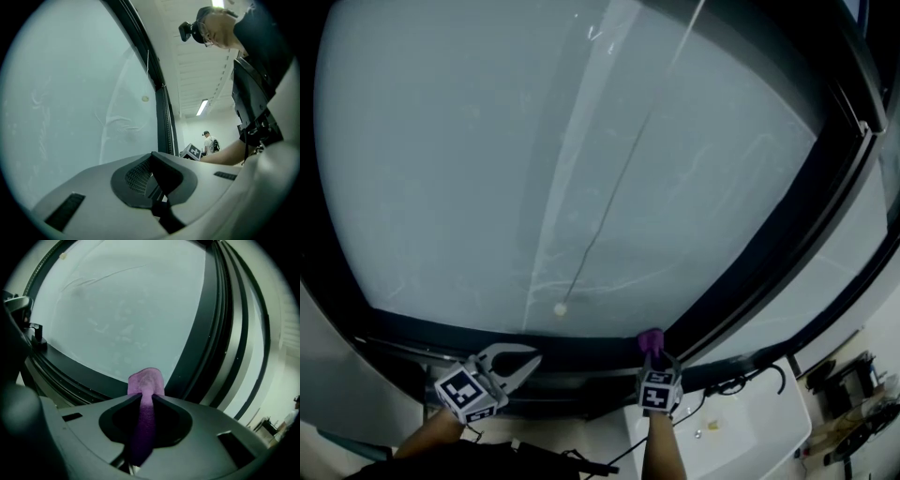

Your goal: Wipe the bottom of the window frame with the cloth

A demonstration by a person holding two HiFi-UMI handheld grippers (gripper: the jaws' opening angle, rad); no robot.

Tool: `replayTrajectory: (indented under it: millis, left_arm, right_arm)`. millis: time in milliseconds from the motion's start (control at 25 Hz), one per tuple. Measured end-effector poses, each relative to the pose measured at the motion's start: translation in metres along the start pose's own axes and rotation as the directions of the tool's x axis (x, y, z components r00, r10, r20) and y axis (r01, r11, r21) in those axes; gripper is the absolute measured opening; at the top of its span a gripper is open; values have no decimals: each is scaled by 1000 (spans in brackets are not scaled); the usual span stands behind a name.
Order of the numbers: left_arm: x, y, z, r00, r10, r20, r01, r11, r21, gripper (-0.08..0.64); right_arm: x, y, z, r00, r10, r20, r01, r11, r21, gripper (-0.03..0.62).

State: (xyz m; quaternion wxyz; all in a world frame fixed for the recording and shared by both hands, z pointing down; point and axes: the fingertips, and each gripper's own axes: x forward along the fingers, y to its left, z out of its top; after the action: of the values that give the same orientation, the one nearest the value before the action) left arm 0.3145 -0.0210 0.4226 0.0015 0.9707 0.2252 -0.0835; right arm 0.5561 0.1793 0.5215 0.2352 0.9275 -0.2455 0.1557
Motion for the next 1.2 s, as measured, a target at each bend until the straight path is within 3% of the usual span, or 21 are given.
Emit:
replayTrajectory:
  millis: [320, 520, 760, 1200]
  left_arm:
    - [-1, 0, -7, 1000, -3, -10, 3, 1000, 24, 2]
    - [-2, -2, -14, 996, 5, -85, -4, 1000, 12, 2]
    - [-6, -2, -18, 998, -2, -64, -1, 999, -54, 2]
    - [-13, -2, -25, 997, -7, -81, 1, 998, -70, 2]
  right_arm:
    - [-9, 29, 6, 995, 97, 3, -97, 995, -2, 68]
    - [-12, 44, 12, 990, 140, 6, -140, 990, -16, 68]
    - [-20, 64, 16, 983, 184, 5, -184, 983, -22, 69]
    - [-31, 97, 26, 971, 239, 17, -238, 970, -40, 69]
